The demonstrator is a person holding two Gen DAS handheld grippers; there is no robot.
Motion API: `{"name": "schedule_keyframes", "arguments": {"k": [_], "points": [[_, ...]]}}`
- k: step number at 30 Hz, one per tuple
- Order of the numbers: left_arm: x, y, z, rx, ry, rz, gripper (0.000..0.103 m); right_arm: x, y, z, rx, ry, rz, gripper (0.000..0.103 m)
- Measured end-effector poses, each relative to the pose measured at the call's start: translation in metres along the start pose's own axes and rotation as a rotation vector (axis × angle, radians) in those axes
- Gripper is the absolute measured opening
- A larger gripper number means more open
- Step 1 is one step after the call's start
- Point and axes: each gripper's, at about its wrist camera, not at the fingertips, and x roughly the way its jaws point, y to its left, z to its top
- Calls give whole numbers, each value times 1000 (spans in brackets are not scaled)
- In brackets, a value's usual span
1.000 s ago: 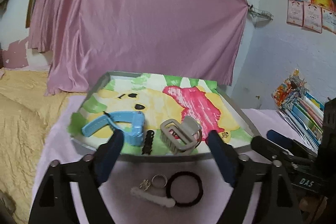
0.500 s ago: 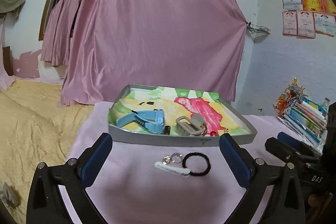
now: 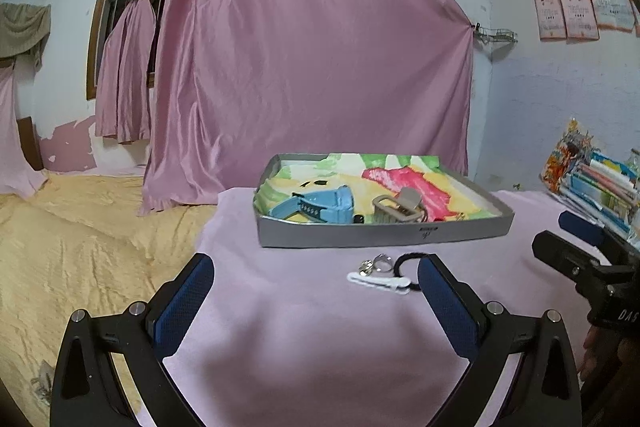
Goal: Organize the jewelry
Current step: 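Withdraw both tools from the tray, then move left tool to the silver charm while right tool approaches the black hair tie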
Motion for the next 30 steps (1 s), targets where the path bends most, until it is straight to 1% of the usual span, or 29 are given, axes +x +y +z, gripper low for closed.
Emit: {"name": "schedule_keyframes", "arguments": {"k": [10, 13, 17, 21, 25, 27, 29, 30], "points": [[3, 8, 1, 7, 13, 2, 102, 11, 9, 4, -18, 39, -7, 100], [8, 10, 3, 10, 25, 4, 102, 17, 10, 8, -25, 64, -18, 100], [20, 10, 8, 11, 82, -4, 102, 30, 6, 13, -7, 119, -13, 100], [33, 10, 10, 6, 149, -14, 102, 45, -2, 17, 21, 189, 13, 100], [45, 10, 11, -23, 210, -30, 102, 60, -4, 18, 28, 252, 27, 99], [51, 9, 10, -36, 239, -38, 102, 67, -5, 18, 24, 281, 32, 92], [58, 8, 9, -50, 272, -49, 102, 76, -6, 16, 25, 313, 41, 72], [60, 7, 8, -55, 280, -53, 102, 81, -8, 16, 33, 334, 47, 69]]}}
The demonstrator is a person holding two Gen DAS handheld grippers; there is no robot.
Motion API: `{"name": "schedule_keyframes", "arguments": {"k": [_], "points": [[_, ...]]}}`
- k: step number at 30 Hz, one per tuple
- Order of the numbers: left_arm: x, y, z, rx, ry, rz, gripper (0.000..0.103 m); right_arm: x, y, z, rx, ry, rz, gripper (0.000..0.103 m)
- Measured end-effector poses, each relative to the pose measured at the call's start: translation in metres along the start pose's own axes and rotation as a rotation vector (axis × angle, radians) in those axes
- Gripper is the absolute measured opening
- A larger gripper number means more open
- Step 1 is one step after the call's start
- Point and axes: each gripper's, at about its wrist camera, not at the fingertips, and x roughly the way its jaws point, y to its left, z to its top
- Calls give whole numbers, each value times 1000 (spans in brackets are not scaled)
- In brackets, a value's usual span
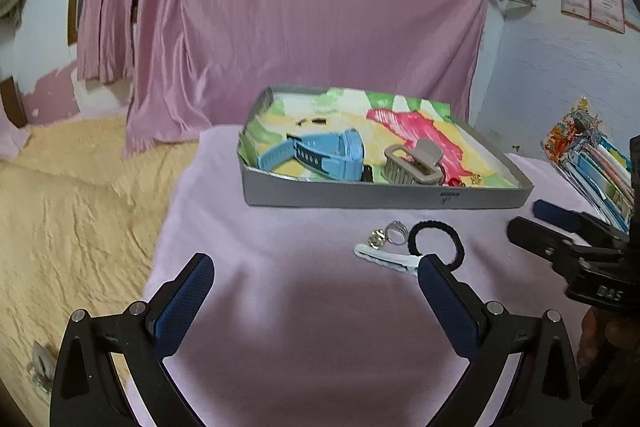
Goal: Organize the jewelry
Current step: 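Move left tool to the silver charm while right tool approaches the black hair tie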
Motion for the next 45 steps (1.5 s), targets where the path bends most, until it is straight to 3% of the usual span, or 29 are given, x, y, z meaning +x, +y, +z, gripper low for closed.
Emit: {"name": "schedule_keyframes", "arguments": {"k": [3, 7, 10, 23, 28, 37, 45], "points": [[8, -1, 1, -21, 34, -27, 102, 11, -3, 2, 19, 45, 36, 61], [16, -5, 2, -36, 68, -54, 91, 27, -6, 5, 31, 99, 83, 38], [22, -8, 3, -39, 84, -61, 87, 39, -7, 7, 41, 146, 123, 32], [47, -19, 10, -64, 172, -105, 52, 64, 10, 24, -85, 222, 156, 23], [50, -22, 12, -55, 175, -97, 47, 74, 15, 26, -115, 245, 166, 17], [57, -23, 18, -50, 182, -104, 38, 77, 19, 26, -145, 248, 167, 17], [63, -28, 21, -35, 208, -137, 23, 77, 20, 26, -160, 252, 176, 13]]}}
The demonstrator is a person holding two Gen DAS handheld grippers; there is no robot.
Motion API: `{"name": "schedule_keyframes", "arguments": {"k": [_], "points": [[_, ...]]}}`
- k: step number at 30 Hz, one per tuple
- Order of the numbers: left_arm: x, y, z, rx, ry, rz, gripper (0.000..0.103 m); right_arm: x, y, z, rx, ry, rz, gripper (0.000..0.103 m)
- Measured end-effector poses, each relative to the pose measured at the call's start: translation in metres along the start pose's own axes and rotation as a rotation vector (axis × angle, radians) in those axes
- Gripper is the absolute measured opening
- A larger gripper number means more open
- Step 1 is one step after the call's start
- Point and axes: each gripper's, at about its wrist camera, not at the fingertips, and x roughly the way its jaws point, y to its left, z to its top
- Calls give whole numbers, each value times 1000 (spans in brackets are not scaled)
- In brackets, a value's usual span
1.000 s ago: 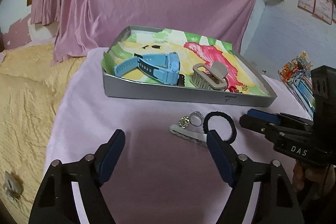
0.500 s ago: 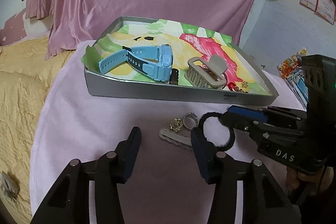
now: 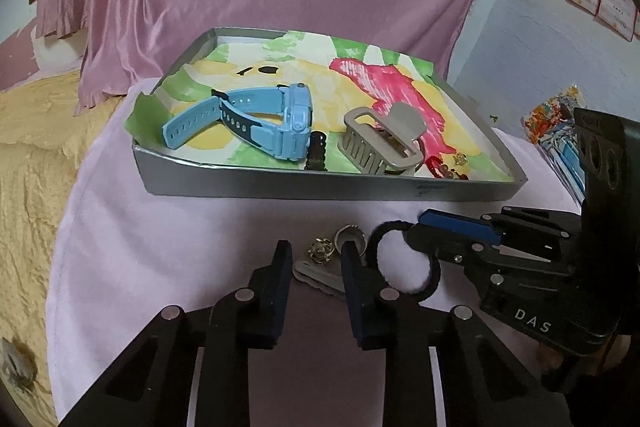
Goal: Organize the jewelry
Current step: 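Move left tool to the silver charm while right tool approaches the black hair tie, then close left tool on the silver charm while right tool grips the black hair tie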
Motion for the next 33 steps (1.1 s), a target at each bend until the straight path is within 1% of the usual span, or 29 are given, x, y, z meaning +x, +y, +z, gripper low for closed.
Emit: {"name": "schedule_keyframes", "arguments": {"k": [14, 17, 22, 27, 28, 33], "points": [[9, -10, 8, 43, 15, 6, 22, 1, -2, -2, 10, -1, 22, 12], [10, -8, 9, 34, 16, 12, 16, 1, -2, -2, 11, -1, 23, 12], [9, -7, 9, 30, 14, 15, 12, 1, -1, -2, 7, -1, 18, 12], [4, -6, 8, 30, -15, 13, 11, 1, 0, -3, -9, 2, 12, 12], [3, -6, 8, 29, -21, 9, 11, 1, 1, -4, -14, 3, 12, 9], [-4, -9, 6, 41, -47, 2, 11, -2, 2, -6, -19, 2, 16, 5]]}}
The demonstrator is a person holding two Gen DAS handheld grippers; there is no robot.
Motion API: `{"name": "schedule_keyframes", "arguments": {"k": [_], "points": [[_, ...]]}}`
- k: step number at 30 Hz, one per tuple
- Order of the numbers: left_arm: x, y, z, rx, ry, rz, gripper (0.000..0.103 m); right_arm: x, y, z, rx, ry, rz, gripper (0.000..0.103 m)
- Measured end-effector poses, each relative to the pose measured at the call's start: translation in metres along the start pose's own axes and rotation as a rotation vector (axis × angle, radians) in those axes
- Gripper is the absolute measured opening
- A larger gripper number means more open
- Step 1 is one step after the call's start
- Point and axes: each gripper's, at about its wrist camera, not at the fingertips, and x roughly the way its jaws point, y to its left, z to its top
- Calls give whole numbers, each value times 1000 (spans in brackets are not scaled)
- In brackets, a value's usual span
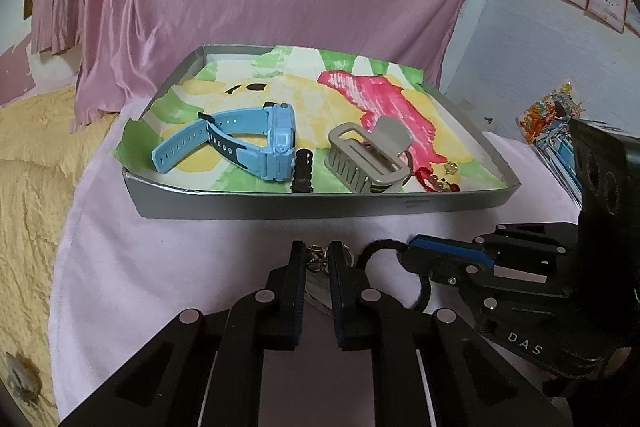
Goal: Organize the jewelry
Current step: 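Close left tool on the silver charm while right tool grips the black hair tie, then carry the charm with left tool while right tool carries the hair tie to the tray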
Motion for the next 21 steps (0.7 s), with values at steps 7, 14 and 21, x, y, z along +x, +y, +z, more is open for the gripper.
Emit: {"name": "schedule_keyframes", "arguments": {"k": [7, 14, 21], "points": [[-9, -4, -4, 14, -29, 9, 11, -17, -8, -8, 56, -60, -1, 5], [-13, -11, -6, 20, -39, 8, 11, -35, -19, -18, 118, -128, 1, 5], [-25, -14, 1, -5, -100, 0, 11, -58, -29, -17, 152, -217, -17, 5]]}}
